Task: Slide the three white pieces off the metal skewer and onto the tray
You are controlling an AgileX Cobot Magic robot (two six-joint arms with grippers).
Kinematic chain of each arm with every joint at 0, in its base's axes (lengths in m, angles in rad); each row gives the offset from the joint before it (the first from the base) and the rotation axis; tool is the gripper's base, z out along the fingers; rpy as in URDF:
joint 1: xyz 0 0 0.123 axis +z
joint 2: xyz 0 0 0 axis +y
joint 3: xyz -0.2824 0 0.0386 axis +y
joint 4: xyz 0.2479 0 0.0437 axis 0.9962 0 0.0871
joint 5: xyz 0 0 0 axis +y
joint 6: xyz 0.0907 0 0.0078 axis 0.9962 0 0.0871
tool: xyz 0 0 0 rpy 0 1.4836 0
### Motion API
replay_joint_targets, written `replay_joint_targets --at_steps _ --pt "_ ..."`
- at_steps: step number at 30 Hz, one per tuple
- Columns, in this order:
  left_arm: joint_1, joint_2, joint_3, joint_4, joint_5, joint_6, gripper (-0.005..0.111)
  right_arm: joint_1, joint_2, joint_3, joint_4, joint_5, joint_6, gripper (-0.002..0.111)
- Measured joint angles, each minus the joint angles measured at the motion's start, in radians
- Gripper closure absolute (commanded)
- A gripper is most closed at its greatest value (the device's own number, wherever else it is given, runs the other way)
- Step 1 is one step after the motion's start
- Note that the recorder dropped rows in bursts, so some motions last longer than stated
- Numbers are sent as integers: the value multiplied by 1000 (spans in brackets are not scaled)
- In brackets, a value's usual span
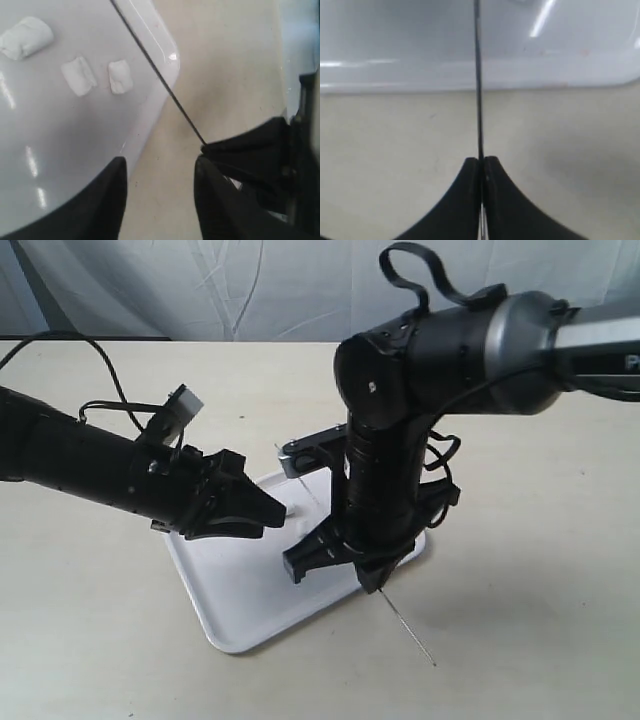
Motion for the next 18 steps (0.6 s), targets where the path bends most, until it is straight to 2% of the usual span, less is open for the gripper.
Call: replay_joint_targets --at_steps 3,9,10,13,18 --pt "0 -23 0 19 0 -4 69 0 67 -49 -58 -7 0 109" --pt "0 -47 0 40 -6 -19 104 0 154 -124 -129 -7 -3 109" --pt "0 -48 0 45 -7 -19 107 0 163 -135 -135 -7 -3 109" --pt "0 -59 0 56 -13 -21 107 0 180 -158 -150 -9 -3 105" --pt "0 -101 0 117 -57 -40 107 0 192 -166 -154 -9 -3 83"
